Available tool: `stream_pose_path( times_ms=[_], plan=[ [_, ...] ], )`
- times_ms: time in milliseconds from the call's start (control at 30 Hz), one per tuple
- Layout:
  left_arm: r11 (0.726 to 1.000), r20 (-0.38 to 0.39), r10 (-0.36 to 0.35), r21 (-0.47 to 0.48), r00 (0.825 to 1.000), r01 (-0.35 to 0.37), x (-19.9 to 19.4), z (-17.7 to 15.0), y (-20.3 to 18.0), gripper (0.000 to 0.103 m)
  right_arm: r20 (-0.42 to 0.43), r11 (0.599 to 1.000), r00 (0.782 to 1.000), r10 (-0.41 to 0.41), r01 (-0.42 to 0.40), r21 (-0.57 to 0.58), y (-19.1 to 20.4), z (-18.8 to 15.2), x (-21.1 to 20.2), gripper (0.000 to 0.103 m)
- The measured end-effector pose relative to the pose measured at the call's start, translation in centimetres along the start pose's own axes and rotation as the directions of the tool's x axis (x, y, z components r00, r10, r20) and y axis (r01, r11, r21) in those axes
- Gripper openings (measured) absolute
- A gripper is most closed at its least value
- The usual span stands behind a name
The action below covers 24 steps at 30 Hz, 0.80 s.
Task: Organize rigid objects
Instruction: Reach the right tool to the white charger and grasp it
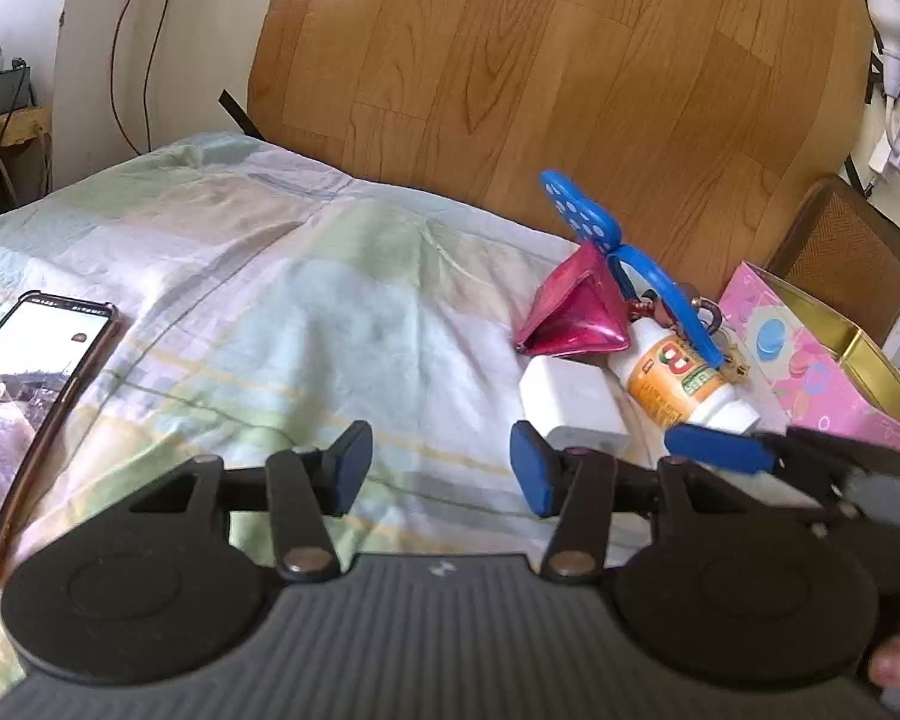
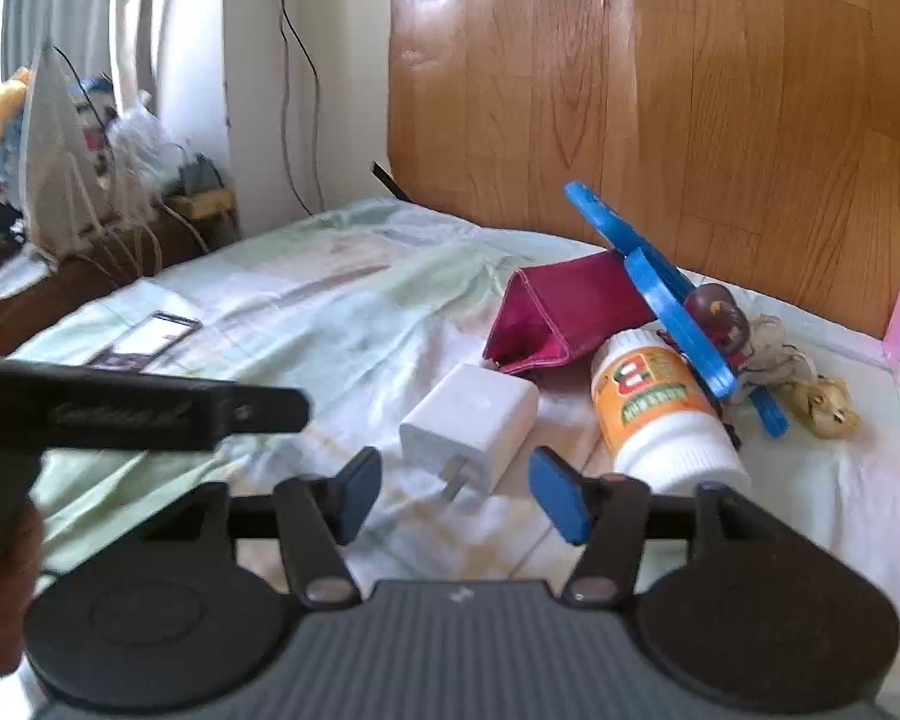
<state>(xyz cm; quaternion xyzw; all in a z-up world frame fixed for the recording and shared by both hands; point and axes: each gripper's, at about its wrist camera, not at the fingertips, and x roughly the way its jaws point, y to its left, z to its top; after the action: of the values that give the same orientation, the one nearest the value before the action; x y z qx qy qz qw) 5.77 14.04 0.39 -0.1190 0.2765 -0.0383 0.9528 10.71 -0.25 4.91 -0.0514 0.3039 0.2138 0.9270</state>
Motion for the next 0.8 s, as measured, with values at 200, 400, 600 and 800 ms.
stream_pose_path(
  times_ms=[200,400,600,800],
  plan=[
    [1.0,0.08,0.014,-0.024,0.997,-0.012,-1.3,-0.4,1.1,0.058,-0.052,0.999,0.998,-0.025,0.027,0.03,0.5,1.2,3.2,0.079],
    [0.999,0.086,-0.005,-0.049,0.996,0.009,-2.3,-1.3,1.2,0.058,-0.072,0.996,0.994,-0.086,0.085,-0.017,1.2,1.1,5.0,0.063],
    [0.996,0.043,-0.046,-0.068,0.998,0.049,-2.1,-1.9,0.2,0.058,-0.084,1.0,0.996,-0.025,0.026,0.016,0.0,0.0,3.5,0.051],
    [0.981,-0.047,-0.176,-0.094,0.983,0.171,-1.3,-2.3,-1.1,0.058,-0.091,0.996,0.993,0.081,-0.079,0.031,-1.7,-3.1,-2.1,0.051]
  ],
)
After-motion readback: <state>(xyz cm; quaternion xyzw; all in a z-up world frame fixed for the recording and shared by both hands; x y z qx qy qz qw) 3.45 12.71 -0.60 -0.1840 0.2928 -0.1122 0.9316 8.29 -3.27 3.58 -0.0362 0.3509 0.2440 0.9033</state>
